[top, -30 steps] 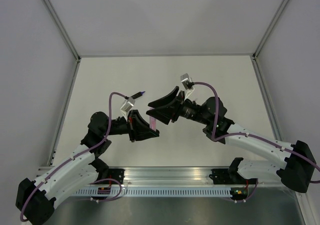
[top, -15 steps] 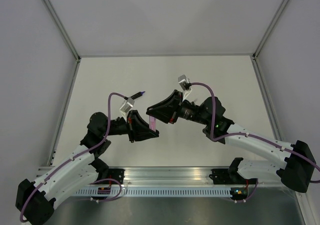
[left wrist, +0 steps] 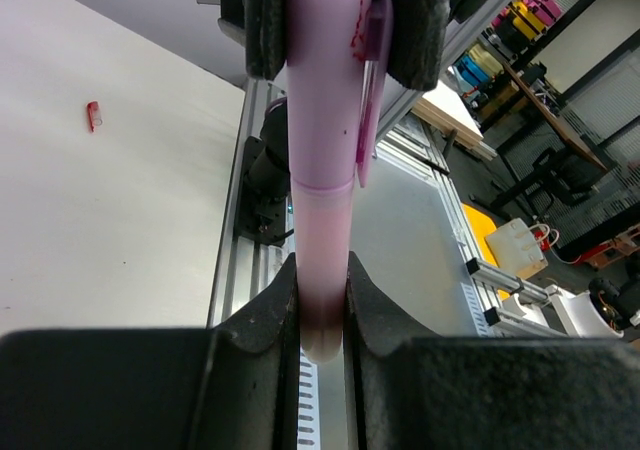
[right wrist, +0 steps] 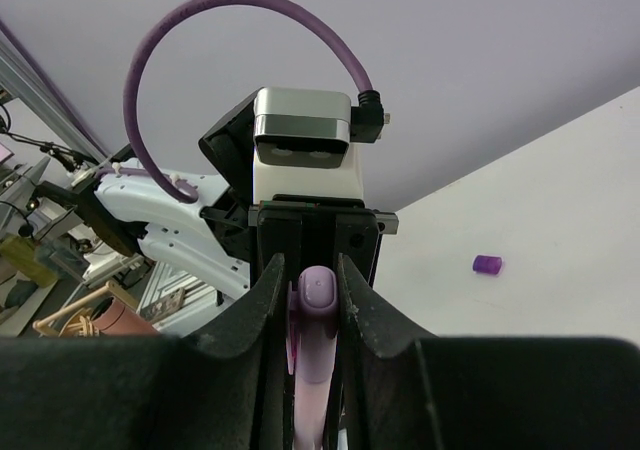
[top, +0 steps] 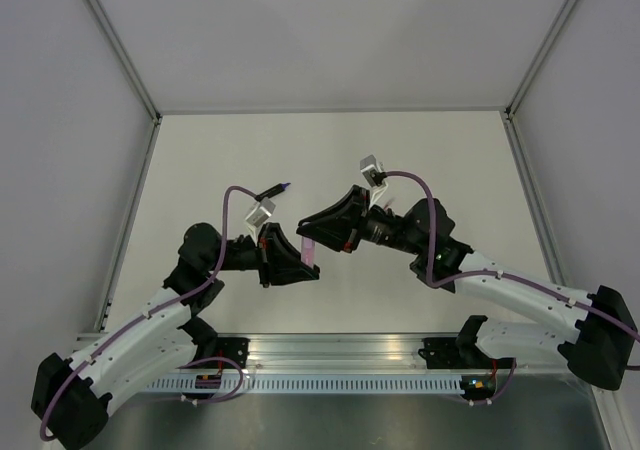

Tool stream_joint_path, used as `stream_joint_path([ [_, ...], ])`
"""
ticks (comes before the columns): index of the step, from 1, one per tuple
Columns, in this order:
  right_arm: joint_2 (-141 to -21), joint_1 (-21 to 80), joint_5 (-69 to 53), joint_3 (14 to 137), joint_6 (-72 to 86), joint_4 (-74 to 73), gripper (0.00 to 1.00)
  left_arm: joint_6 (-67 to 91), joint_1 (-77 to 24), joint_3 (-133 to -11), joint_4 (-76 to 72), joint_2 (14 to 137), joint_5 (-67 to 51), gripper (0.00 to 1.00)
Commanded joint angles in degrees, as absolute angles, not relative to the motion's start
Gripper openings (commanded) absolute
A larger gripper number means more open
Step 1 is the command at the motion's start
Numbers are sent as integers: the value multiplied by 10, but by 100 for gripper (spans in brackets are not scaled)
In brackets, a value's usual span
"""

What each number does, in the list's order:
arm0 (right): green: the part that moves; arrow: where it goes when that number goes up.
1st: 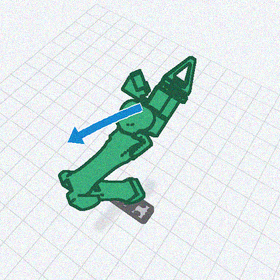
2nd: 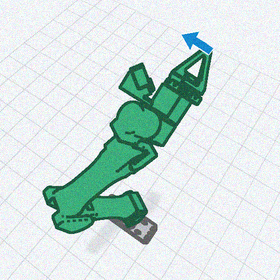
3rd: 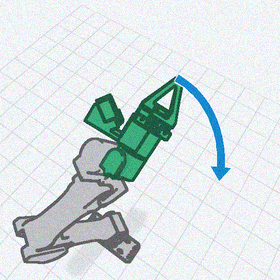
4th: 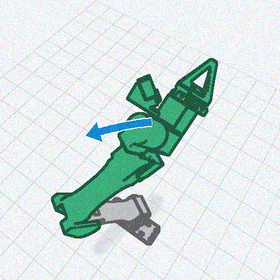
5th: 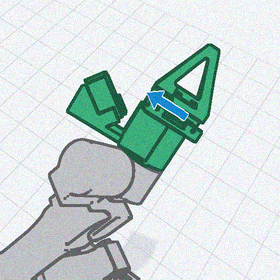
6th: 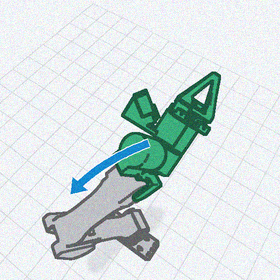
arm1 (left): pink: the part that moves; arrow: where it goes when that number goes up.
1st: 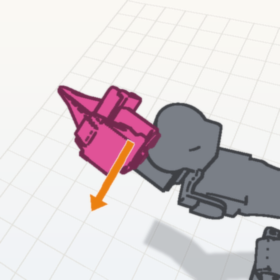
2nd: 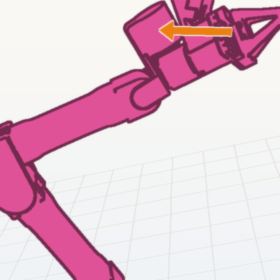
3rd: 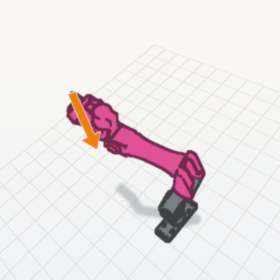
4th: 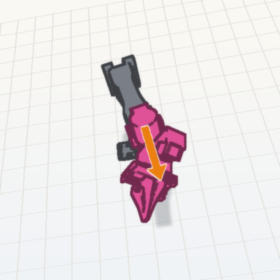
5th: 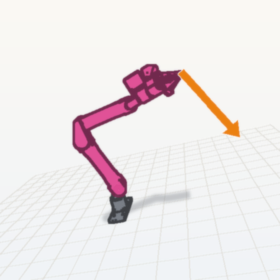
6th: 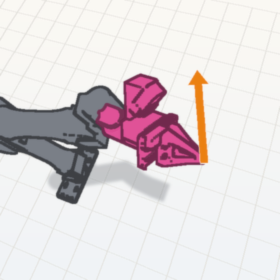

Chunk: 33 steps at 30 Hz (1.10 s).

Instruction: Insert the pens into the pen caps

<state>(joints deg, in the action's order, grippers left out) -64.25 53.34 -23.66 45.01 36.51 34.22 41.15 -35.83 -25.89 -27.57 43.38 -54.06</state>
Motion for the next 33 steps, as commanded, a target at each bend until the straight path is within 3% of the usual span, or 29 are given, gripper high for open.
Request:
stream_joint_path([
  [1,-635,559,-288,430,344,287,0,439,-353,-309,-323,433,-482,2],
  [33,-611,604,-260,338,345,298,0,427,-316,-439,-287,544,-422,2],
])
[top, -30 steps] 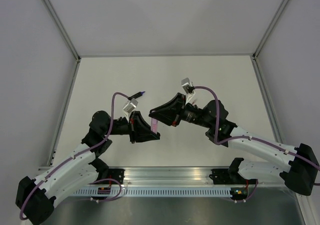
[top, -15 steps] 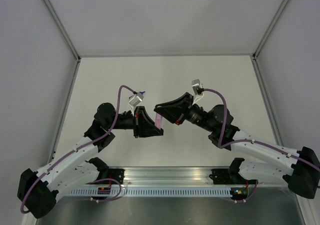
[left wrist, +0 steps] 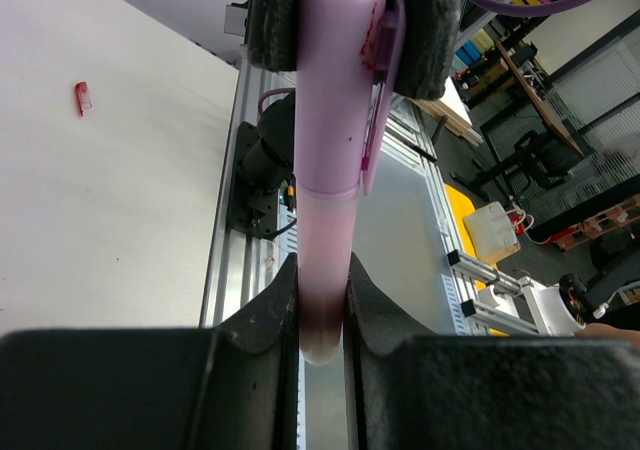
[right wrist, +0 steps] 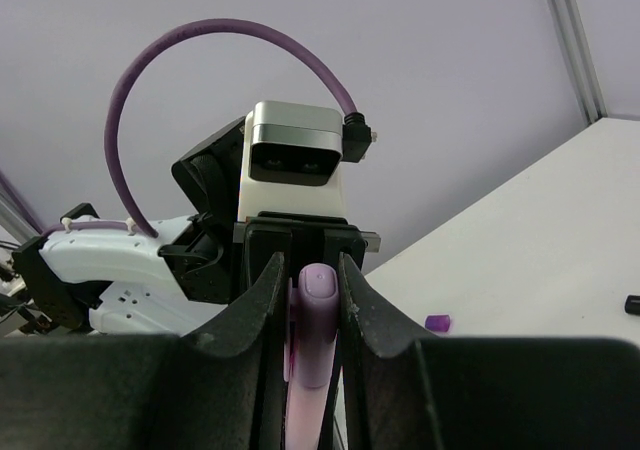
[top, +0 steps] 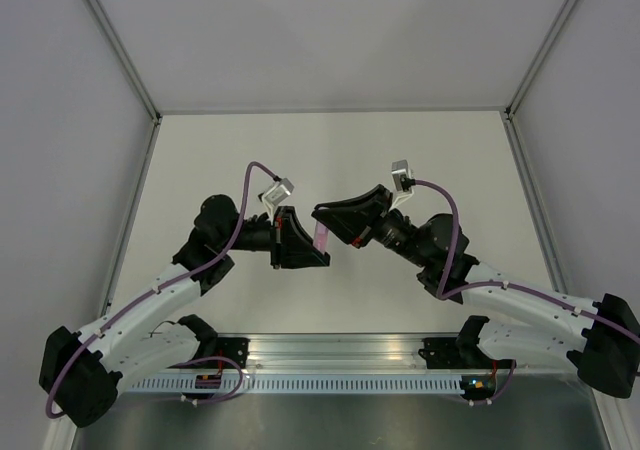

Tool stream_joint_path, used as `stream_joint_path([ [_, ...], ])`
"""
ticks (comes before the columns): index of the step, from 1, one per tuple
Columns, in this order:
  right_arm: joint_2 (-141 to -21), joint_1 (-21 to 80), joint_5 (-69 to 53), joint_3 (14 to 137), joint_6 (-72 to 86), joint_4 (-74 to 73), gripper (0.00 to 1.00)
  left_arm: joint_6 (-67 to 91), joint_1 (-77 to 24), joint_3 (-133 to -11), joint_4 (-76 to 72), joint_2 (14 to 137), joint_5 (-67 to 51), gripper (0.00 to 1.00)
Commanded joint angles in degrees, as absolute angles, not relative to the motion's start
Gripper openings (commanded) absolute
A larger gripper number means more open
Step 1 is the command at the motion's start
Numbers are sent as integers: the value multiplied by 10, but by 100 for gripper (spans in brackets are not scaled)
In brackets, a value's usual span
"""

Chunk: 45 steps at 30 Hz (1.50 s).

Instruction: Insert the pens into the pen caps

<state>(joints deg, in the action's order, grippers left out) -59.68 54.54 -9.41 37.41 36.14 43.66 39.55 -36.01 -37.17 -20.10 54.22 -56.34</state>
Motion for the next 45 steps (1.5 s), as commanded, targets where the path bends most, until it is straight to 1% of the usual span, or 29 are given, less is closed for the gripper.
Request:
stream_joint_path([
  [1,-607,604,-257,340,337,286,0,430,-314,-437,-295,541,-421,2],
  [8,-616,615,-271,338,323,273,0,439,-305,-446,-290,533,-410,2],
  [11,-622,623,-267,342,323,266,0,425,-299,-455,-264,532,-400,2],
  [14,-618,634,-258,344,311,251,0,433,-287,-457,-267,536,-413,2],
  [18,-621,647,-279,354,293,216,0,432,-273,-454,-263,535,-413,2],
  [20,-603,649,-287,348,280,198,0,433,-265,-454,-263,533,-415,2],
  [22,-583,649,-282,328,281,206,0,435,-263,-446,-262,526,-405,2],
  [24,-591,653,-285,316,306,256,0,452,-263,-438,-300,533,-406,2],
  [28,-613,675,-258,316,323,281,0,479,-264,-437,-323,554,-411,2],
  [33,-606,691,-221,312,322,283,0,470,-264,-432,-316,551,-400,2],
  [36,-634,695,-209,328,319,278,0,485,-263,-429,-337,554,-405,2],
  [40,-642,707,-178,324,319,269,0,456,-264,-446,-283,546,-394,2],
  [41,-640,708,-154,324,318,254,0,454,-263,-447,-267,544,-382,2],
  [45,-639,709,-152,314,323,264,0,451,-263,-444,-279,541,-396,2],
])
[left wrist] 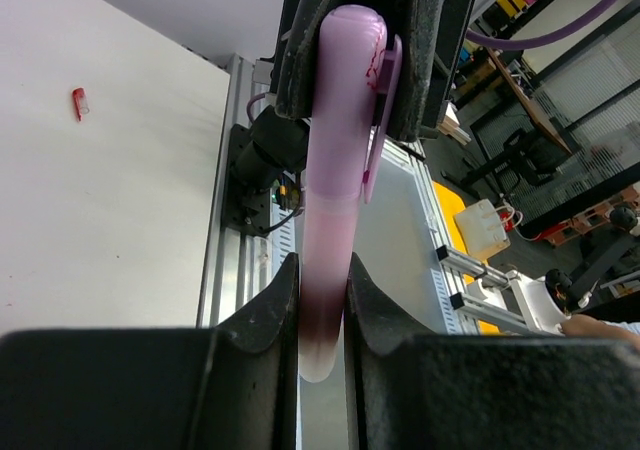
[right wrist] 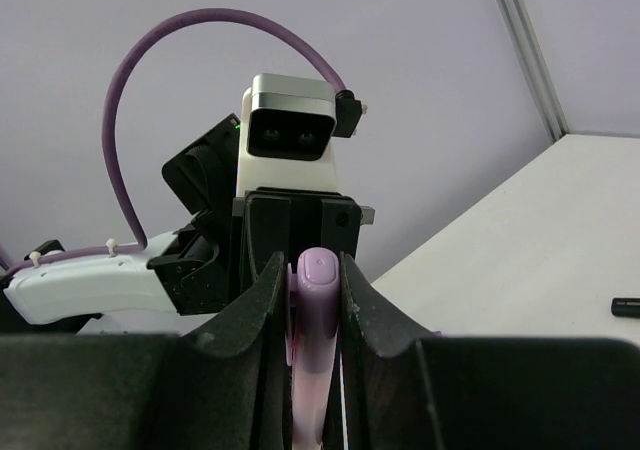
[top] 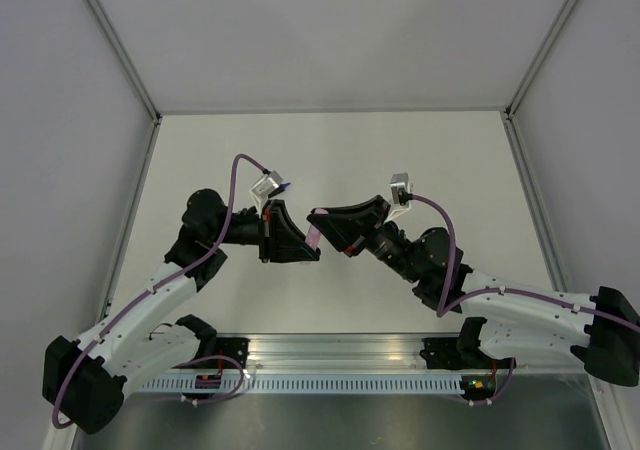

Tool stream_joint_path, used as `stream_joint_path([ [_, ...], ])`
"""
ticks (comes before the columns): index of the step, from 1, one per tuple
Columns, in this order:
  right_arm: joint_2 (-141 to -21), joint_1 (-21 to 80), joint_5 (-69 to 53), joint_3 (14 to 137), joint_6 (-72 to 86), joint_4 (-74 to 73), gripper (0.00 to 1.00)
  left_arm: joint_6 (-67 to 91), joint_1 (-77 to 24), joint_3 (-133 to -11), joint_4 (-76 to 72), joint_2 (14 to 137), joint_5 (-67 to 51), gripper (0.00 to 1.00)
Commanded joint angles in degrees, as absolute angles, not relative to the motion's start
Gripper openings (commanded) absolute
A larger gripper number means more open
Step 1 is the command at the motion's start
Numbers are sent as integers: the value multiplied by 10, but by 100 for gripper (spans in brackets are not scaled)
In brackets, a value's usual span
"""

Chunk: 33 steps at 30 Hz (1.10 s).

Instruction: Insert the pens into the pen caps

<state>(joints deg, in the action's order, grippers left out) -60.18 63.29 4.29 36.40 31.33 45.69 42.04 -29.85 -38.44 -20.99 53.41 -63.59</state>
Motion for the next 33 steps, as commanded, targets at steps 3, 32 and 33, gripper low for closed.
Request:
stream_joint_path([
  [3,-624,708,-122,325,311,248,0,447,-264,-437,-281,537,-401,2],
  [32,-490,637,417,446,251,-33,65,496,-266,-364,-246,820,-294,2],
  [33,-489,637,414,440,250,-28,65,502,-268,-366,-243,833,-285,2],
])
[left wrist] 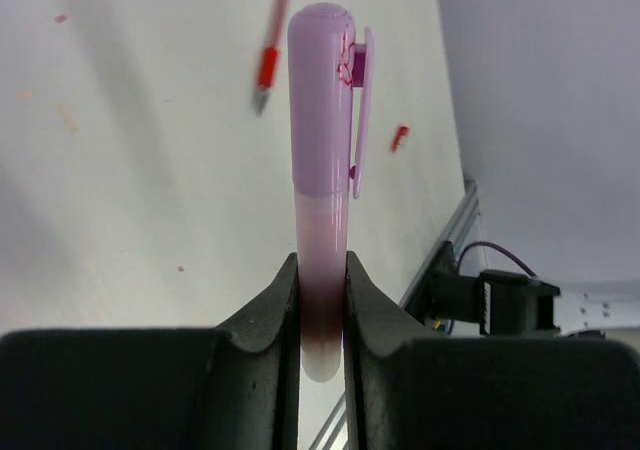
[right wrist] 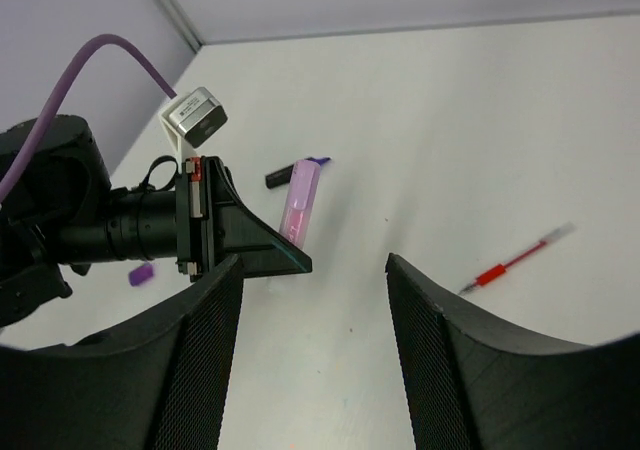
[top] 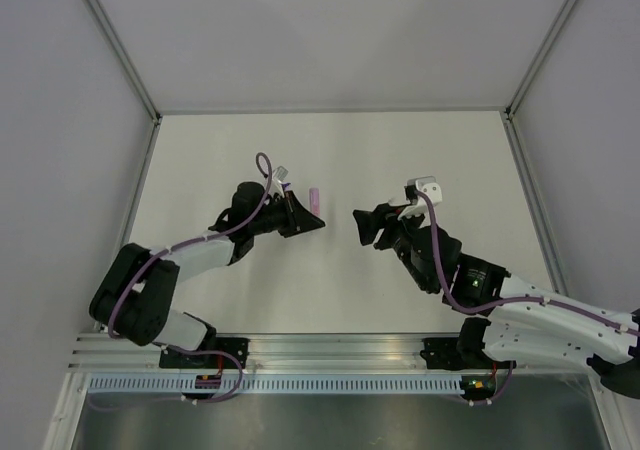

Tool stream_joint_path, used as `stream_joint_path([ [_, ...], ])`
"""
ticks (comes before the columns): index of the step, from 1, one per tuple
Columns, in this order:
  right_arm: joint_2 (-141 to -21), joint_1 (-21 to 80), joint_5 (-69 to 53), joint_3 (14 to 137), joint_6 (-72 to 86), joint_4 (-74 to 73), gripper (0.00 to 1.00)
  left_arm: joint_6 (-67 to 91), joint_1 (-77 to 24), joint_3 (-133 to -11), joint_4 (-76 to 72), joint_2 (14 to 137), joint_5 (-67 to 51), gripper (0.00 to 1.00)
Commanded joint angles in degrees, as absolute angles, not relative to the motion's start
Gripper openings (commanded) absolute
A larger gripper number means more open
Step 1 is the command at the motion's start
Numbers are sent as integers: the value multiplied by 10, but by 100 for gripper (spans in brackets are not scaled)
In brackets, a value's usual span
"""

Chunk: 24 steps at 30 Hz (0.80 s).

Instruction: Insert the pens into the pen caps

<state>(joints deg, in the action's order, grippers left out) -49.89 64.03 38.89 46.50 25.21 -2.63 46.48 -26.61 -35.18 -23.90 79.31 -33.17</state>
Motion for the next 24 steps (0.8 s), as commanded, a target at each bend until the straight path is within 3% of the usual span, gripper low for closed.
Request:
stream_joint_path([
  [1,-489,635,407,435,249,-22,65,506,-268,-373,-239,847,-270,2],
  [13,-526,624,348,432,234,-27,66,525,-288,-431,-143,960,-175,9],
  [24,-528,621,336,428,229,-33,66,490,-320,-480,-19,977,-90,15],
])
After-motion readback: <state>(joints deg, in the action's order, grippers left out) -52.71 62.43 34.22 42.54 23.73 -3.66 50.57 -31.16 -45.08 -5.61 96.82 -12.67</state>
